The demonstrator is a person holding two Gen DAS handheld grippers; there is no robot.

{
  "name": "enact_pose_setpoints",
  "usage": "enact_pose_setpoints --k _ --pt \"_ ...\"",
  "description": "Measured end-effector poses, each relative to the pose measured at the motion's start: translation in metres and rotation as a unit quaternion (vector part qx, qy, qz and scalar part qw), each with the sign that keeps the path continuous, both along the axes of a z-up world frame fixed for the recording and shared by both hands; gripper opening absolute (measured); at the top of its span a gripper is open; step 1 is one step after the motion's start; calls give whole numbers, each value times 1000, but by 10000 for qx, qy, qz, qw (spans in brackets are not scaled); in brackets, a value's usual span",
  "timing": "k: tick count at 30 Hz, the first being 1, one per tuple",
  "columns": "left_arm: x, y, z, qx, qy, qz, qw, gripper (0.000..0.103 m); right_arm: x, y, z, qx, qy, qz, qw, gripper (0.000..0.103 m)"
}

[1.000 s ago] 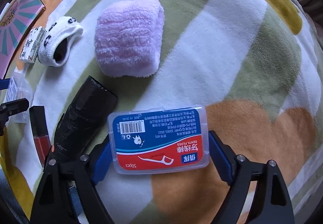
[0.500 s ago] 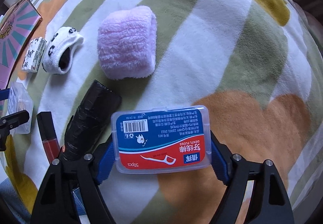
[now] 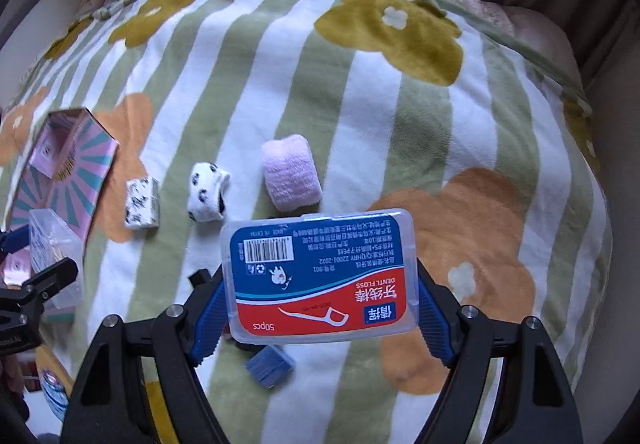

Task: Organize objects
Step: 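Carry the clear box with left tool while right tool carries the floss box to the cardboard box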

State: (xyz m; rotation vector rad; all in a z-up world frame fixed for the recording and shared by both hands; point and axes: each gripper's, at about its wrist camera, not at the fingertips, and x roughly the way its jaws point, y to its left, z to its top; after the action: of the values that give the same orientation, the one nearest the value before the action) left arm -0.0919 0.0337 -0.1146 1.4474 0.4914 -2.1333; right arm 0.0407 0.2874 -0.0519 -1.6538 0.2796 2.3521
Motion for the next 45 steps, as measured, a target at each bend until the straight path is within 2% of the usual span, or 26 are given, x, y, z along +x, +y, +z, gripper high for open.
enact_pose_setpoints --k 3,7,10,17,27,31,37,45 --pt "10 -5 34 -260 64 -237 9994 87 -6 -33 24 30 165 -362 9992 78" --pt "25 -10 67 -374 194 -385 9984 87 7 -76 52 93 372 -457 9982 78" --pt "39 -10 84 -362 357 -445 9977 87 21 -99 62 -113 413 -618 9972 78" --pt "67 -7 83 -354 435 -567 9968 87 48 -127 72 43 558 -792 9953 78" --pt "86 -20 93 -375 554 -496 9965 87 51 -140 84 180 605 -699 9956 78" --pt "95 -37 98 -412 570 -273 9972 87 39 -149 87 232 621 -490 9966 78" --pt "126 -71 102 -386 543 358 9971 87 4 -173 98 253 763 155 9966 78" --pt "178 -111 95 -379 359 1346 9895 87 -65 -224 106 98 894 1334 9870 78"
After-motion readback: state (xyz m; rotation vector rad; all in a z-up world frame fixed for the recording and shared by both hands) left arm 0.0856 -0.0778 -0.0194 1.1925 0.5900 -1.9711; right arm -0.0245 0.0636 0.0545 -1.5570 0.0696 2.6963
